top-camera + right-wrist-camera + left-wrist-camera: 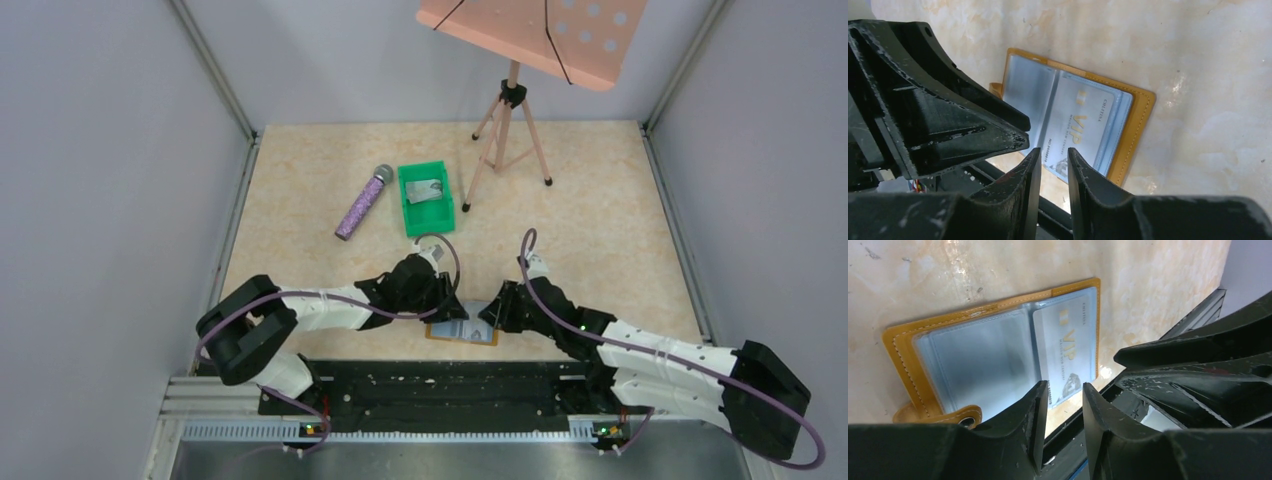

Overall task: Take the credit cards out of the card holder
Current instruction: Remove the credit card from the card holder.

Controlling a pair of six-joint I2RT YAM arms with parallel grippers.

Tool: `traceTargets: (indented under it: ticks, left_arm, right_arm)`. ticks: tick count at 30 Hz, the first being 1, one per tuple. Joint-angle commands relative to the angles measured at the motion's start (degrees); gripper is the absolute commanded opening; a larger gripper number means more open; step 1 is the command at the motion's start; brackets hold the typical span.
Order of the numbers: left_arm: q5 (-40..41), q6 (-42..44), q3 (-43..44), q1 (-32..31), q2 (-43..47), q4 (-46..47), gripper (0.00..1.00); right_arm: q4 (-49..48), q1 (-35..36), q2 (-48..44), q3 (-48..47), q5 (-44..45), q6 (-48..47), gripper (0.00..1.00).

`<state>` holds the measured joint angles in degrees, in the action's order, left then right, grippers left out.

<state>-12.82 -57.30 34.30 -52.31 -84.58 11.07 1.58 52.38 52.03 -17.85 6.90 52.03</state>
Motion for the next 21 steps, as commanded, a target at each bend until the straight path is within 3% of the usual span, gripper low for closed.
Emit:
traceTargets:
  ticks: [1,11,21]
  left_arm:
    - [-1.17,0.15,1.11,0.11,-2.23,4.02,0.37]
    - [0.1,1.4,1.52,0.11,-4.25,1.79,0.37]
    - [5.73,0.95,1.61,0.04,-1.98,-5.12,0.36]
  right_arm:
    - [-5.78,-1.86,1.51,0.71,-4.43,-0.53,0.26]
    - [-6.08,-4.67,8.23,2.56,-6.34,0.59,0.26]
    - [-2.86,-4.68,8.69,3.51,-3.43,1.32,0.26]
